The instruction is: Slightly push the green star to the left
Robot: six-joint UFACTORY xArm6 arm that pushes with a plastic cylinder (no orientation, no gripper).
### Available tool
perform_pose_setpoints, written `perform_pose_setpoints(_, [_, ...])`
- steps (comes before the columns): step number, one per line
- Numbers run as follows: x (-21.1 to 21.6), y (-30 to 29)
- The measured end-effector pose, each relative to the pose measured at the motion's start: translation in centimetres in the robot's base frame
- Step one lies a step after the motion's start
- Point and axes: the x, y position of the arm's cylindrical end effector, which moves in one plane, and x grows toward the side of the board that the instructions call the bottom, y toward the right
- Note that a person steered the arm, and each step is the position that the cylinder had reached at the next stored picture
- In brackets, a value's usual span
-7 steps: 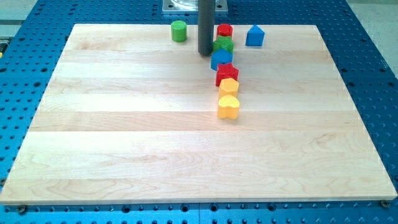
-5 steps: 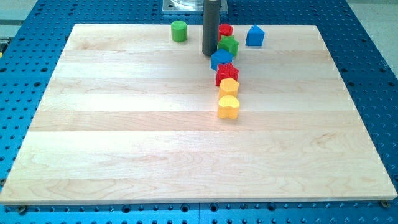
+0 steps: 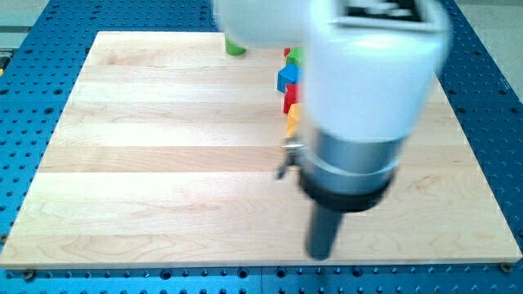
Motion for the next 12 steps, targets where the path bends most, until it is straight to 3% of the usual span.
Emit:
perform_pose_setpoints(2, [-8.0, 10.2])
perform_pose_setpoints(6, [-28.8, 9.2])
perform_pose_setpoints(10, [-31.2, 2.5])
perform_pose_setpoints(12, [-31.6, 2.2])
